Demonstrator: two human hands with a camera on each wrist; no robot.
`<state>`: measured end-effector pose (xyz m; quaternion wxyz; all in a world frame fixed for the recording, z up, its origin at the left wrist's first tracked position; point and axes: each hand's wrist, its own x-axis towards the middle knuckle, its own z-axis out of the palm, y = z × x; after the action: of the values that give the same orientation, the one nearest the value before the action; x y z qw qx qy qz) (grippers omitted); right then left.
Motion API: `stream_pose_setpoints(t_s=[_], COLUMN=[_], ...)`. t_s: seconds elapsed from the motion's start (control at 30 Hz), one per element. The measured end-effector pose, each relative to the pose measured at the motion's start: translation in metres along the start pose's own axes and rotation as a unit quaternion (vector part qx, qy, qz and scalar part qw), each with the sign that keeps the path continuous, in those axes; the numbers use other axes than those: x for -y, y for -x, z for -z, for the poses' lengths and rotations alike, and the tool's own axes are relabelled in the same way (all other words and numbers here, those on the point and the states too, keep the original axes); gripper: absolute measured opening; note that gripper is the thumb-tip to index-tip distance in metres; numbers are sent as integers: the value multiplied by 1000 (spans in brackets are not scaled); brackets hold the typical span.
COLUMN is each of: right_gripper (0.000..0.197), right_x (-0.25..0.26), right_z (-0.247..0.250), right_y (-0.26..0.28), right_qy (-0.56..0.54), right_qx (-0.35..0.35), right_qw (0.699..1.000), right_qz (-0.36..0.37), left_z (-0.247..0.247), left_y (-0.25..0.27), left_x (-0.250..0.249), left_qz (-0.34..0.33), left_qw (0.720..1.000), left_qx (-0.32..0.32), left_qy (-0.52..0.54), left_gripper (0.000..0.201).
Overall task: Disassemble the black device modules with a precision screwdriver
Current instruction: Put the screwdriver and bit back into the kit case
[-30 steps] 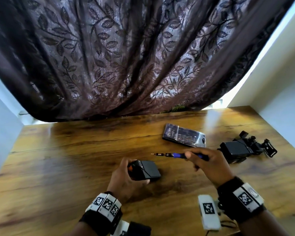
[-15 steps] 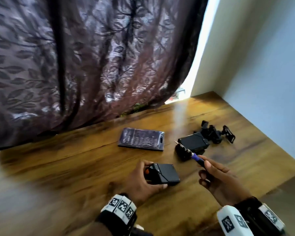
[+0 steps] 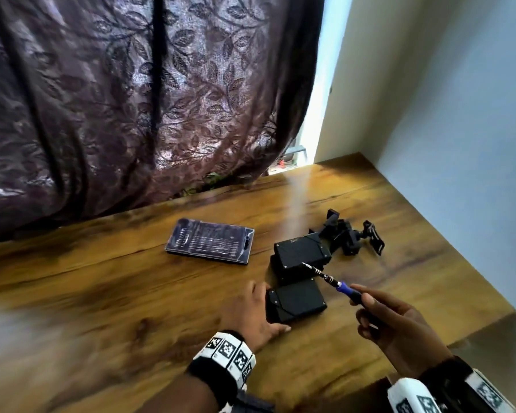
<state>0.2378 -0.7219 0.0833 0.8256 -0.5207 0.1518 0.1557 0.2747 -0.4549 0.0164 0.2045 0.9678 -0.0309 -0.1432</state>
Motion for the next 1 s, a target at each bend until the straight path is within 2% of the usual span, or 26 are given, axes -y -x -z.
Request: stream_pose_setpoints(t_s=[0.13,0.2,0.33,0.4,0.43,0.5,0.6,0.7,0.73,0.8,0.83,0.9,0.93,1.0], right_gripper=[85,84,82,70,57,34,30,24,22,36,49,81,96,115], right_x=[1,-3,-16,-23,-30,-39,-61,-80,-84,-86,-82,-71,-66,-63], right_z=[-16,-28,-64,-92,-108,-137,-181,-225,-236,-255,-260,-264,-265,-266], right_y=[-14,-22,-37,-41,-43,-46,-56,-72,-83,-121,-144,-187,-204,-226], right_qy=[41,55,100,135,148,174,251,408,464,564,614,727,770,816], right_qx=[37,53,93,123,139,156,204,277,275,221,187,114,90,88], right_qw=[998,997,991,983,979,972,946,870,842,789,754,658,614,564], right_qz=[12,11,-3,-2,-6,-14,-31,-9,24,105,138,163,148,91], left_z=[6,21,62,78,85,93,100,104,106,112,117,128,131,134], left_y=[9,19,44,54,59,67,80,87,88,90,94,102,107,120], left_x=[10,21,46,61,70,80,107,146,159,185,199,223,234,257], left_qz=[-8,-23,-41,-20,-9,2,54,136,169,212,224,243,245,245], left_qw=[999,991,945,917,905,884,838,768,739,685,679,687,695,707], left_qx=[-7,-24,-24,-26,-32,-45,-88,-139,-153,-181,-191,-193,-188,-181], left_qy=[47,133,325,397,424,465,535,611,634,673,672,657,650,638], left_gripper=[85,76,48,35,31,29,34,43,46,47,47,42,41,42])
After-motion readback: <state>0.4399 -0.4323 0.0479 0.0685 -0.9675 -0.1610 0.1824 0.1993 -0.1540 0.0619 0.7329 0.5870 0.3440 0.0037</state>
